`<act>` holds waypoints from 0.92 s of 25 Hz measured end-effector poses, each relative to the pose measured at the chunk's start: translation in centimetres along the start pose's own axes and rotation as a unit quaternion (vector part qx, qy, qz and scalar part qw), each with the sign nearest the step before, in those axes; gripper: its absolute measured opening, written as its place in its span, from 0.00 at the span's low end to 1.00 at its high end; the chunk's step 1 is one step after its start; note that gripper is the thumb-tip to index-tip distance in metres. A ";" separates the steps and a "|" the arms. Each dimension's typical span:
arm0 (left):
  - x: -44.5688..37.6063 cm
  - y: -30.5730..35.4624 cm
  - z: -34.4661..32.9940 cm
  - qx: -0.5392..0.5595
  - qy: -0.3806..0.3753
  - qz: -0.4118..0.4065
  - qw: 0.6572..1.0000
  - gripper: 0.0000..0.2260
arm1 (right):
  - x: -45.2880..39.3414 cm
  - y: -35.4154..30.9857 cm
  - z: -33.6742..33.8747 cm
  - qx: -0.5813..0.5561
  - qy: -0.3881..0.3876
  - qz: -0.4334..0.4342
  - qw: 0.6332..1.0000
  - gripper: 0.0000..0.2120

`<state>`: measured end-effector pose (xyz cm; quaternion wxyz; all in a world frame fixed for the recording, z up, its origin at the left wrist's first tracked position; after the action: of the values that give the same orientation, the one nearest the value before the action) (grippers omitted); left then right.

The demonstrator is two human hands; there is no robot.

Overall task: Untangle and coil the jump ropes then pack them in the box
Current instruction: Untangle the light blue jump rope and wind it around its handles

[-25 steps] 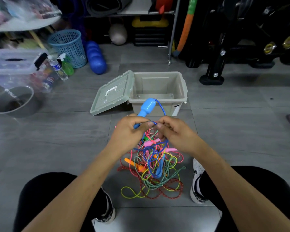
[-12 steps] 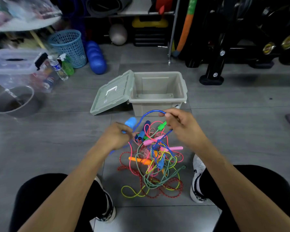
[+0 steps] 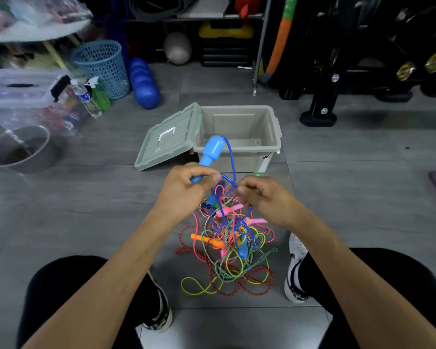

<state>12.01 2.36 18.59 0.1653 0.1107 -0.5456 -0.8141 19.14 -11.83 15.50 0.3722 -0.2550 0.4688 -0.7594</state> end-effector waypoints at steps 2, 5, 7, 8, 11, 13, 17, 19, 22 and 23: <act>-0.1 -0.4 1.0 0.058 0.039 0.028 0.997 0.08 | 0.1 2.2 -1.2 -0.002 -0.061 -0.051 0.997 0.12; 0.1 -1.7 2.4 0.138 0.102 0.085 0.981 0.07 | 0.4 5.4 -2.2 0.027 -0.100 -0.117 0.988 0.10; 0.2 -3.0 2.8 0.093 0.100 0.125 0.983 0.06 | 0.1 4.7 -1.1 0.058 -0.042 -0.099 0.992 0.11; 0.2 -4.0 2.8 0.032 0.079 0.152 0.985 0.05 | -0.1 3.2 -0.2 0.065 0.008 -0.061 0.996 0.12; 0.3 -6.9 2.1 -0.162 -0.045 0.223 0.960 0.03 | 0.1 -1.3 3.0 -0.018 0.143 0.035 0.989 0.10; 0.5 -6.6 1.2 -0.193 -0.098 0.211 0.953 0.01 | 0.5 -2.9 3.4 -0.001 0.147 0.061 0.987 0.10; 0.5 -2.6 -0.2 -0.111 -0.104 0.092 0.984 0.09 | 0.3 -2.5 1.4 0.132 0.065 0.066 0.987 0.08; 0.5 -1.5 -0.9 -0.084 -0.105 0.045 0.990 0.05 | 0.3 -2.6 0.7 0.146 0.042 0.080 0.985 0.09; 0.7 -0.6 -1.3 -0.101 -0.082 -0.001 0.992 0.03 | 0.4 -2.1 0.5 0.103 0.032 0.051 0.993 0.10; 0.6 -0.4 -1.0 -0.079 -0.060 -0.002 0.995 0.04 | 0.5 -1.5 0.4 0.082 0.025 0.026 0.996 0.11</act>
<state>11.79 1.44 17.79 0.1387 0.0491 -0.4880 -0.8604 18.68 -12.00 17.02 0.4000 -0.1925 0.4209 -0.7910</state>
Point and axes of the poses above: each hand's wrist, its own x-axis away from the middle knuckle, its own z-axis out of the back of the hand, y = z × x, the point moved 8 cm from there along -x, towards the middle knuckle, and after that the axes turned 3 degrees about -y, right-handed, at the moved point
